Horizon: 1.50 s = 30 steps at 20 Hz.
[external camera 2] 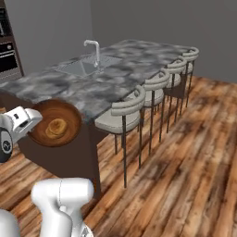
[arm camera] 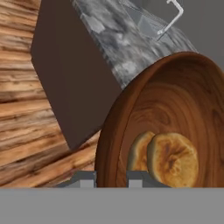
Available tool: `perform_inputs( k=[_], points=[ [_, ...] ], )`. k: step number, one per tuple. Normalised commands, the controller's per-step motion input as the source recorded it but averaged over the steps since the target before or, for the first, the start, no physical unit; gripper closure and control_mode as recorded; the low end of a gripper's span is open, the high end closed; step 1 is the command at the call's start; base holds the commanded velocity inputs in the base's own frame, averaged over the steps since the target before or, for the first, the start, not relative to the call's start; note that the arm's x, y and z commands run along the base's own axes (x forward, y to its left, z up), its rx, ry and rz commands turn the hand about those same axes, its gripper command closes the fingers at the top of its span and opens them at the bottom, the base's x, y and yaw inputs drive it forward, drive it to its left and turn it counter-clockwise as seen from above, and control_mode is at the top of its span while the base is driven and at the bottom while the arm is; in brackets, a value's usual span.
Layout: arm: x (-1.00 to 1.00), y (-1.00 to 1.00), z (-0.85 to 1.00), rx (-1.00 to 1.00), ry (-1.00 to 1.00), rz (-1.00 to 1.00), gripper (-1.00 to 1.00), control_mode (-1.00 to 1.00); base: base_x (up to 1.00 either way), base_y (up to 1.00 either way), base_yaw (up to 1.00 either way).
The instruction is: Pick up the heated bread from the toaster oven and place it in the bowl. Then move the bread bowl to the dining counter.
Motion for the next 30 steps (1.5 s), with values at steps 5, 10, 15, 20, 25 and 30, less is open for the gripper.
perform_inputs(
  k=[5, 10, 15, 20, 25, 30],
  points=[
    [0.0, 0.0, 0.0, 0.0, 0.0, 0.0, 1.0, 1.0, 1.0, 1.0, -0.1],
    [0.0, 0.0, 0.0, 0.0, 0.0, 0.0, 1.0, 1.0, 0.84, 1.0, -0.23],
    [0.0, 0.0, 0.0, 0.0, 0.0, 0.0, 1.0, 1.0, 0.84, 1.0, -0.32],
    [0.0, 0.0, 0.0, 0.0, 0.0, 0.0, 1.0, 1.0, 0.96, 1.0, -0.49],
    [0.0, 0.0, 0.0, 0.0, 0.0, 0.0, 1.0, 1.0, 0.47, 0.45, -0.42],
    [0.29, -0.08, -0.01, 0.0, 0.03, 0.0, 1.0, -1.0, 0.01, 0.0, 0.0]
  ],
)
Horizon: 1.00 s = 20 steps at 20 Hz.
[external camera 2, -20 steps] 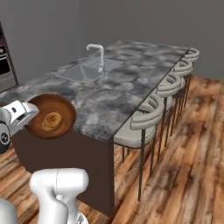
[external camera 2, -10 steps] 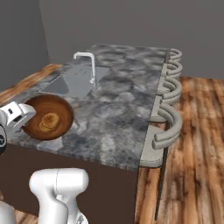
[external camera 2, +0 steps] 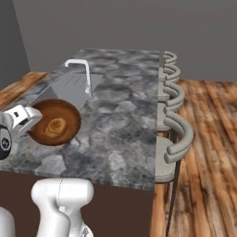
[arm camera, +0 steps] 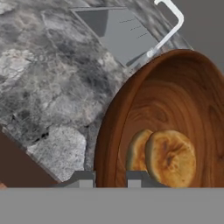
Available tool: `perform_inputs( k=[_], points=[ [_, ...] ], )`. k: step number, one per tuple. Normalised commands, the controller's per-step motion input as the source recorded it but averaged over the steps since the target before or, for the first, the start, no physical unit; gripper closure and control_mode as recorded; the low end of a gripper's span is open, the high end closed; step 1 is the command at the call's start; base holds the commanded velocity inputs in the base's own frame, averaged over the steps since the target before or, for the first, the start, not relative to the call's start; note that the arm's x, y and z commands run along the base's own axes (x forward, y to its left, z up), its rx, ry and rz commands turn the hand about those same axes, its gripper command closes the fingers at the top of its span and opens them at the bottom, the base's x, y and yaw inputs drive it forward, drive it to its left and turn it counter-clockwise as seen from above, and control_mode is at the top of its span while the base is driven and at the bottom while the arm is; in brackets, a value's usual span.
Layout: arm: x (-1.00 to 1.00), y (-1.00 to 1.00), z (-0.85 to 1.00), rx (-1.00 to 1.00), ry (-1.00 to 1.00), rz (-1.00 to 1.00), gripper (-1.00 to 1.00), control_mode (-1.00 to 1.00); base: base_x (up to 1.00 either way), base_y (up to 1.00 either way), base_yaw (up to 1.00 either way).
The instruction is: Pick up the heated bread from the toaster oven and place it in the bowl. Then move the bread bowl to the dining counter.
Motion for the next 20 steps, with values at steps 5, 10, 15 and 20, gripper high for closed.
perform_inputs(
  k=[5, 10, 15, 20],
  points=[
    [0.96, -0.56, -0.21, 0.0, 0.14, 0.0, 1.0, -1.0, 0.0, 0.0, 0.0],
    [1.0, -0.75, -0.29, 0.0, 0.2, 0.0, 1.0, -1.0, 0.0, 0.0, 0.0],
    [0.99, -0.22, -0.05, 0.0, 0.28, 0.0, 1.0, -1.0, 0.0, 0.0, 0.0],
    [0.97, 0.02, -0.36, -0.13, 0.09, 0.0, 1.0, -1.0, 0.0, 0.0, 0.0]
  ],
)
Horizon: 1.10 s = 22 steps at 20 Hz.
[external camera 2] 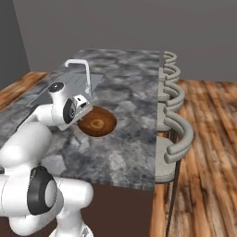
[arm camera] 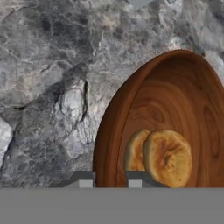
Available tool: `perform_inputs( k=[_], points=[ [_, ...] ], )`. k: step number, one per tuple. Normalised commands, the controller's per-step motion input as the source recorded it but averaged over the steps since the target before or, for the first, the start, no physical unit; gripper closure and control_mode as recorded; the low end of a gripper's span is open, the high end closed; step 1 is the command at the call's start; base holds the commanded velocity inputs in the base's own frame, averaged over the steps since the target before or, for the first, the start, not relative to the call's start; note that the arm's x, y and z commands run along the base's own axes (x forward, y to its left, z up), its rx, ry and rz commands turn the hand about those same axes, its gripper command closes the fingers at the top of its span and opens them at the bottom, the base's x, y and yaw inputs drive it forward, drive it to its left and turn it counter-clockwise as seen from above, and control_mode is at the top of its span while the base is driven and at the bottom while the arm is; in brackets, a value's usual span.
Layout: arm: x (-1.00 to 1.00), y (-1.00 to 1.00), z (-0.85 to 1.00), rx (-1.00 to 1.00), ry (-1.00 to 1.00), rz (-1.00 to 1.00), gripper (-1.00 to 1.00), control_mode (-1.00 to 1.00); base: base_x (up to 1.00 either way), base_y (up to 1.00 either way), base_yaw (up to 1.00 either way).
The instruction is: Pick up the heated bread from the toaster oven and place it in the bowl. Then move the bread bowl to the dining counter.
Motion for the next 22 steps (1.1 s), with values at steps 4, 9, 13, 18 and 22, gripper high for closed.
perform_inputs(
  k=[4, 9, 13, 18, 22],
  points=[
    [1.0, 0.0, -0.97, -0.28, 0.0, 0.0, 1.0, -1.0, 0.0, 0.0, 0.0],
    [0.87, 0.0, -0.77, -0.24, 0.01, 0.0, 1.0, -1.0, 0.0, 0.0, 0.0],
    [0.16, -0.06, -0.44, -0.04, 0.0, 0.0, -1.0, -1.0, 0.0, 0.0, 0.0],
    [-0.06, 0.04, 0.04, 0.0, 0.0, 0.0, -1.0, -1.0, 0.0, 0.0, 0.0],
    [-0.62, 0.45, 0.63, 0.0, -0.13, -0.02, -1.0, -1.0, 0.0, 0.0, 0.0]
  ],
)
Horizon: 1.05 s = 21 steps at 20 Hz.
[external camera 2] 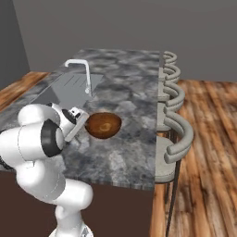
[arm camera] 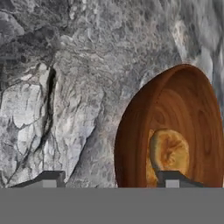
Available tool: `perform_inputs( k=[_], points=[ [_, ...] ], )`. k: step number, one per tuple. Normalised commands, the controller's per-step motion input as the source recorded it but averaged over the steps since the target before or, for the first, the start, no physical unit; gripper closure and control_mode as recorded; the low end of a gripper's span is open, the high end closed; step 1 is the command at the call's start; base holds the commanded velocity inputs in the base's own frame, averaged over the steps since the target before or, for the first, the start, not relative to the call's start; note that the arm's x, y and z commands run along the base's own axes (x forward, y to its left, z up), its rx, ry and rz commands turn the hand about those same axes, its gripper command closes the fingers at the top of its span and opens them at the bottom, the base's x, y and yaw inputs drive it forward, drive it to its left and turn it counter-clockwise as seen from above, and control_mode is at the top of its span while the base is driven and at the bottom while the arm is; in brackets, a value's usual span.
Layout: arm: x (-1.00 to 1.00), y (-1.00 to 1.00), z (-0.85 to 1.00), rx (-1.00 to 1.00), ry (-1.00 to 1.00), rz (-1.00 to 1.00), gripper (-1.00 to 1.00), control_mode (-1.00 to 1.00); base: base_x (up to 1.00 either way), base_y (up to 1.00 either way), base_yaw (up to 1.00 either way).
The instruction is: Pick up the heated bread from the toaster oven and place it in the bowl. Then move the bread bowl to the dining counter.
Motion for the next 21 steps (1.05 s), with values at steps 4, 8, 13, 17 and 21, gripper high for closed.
perform_inputs(
  k=[4, 8, 13, 17, 21],
  points=[
    [-0.98, 0.58, 1.0, -0.04, -0.38, -0.02, -1.0, -1.0, 0.0, 0.0, 0.0],
    [-1.0, 0.13, 1.0, -0.01, -0.54, 0.0, -1.0, -1.0, 0.0, 0.0, 0.0],
    [-1.0, -0.5, 0.71, 0.07, -0.56, 0.0, -1.0, -1.0, 0.0, 0.0, 0.0],
    [-1.0, -1.0, 0.55, 0.23, -0.42, 0.0, -1.0, -1.0, 0.0, 0.0, 0.0],
    [-1.0, -0.97, 0.57, 0.29, -0.43, 0.0, -1.0, -1.0, 0.0, 0.0, 0.0]
  ],
)
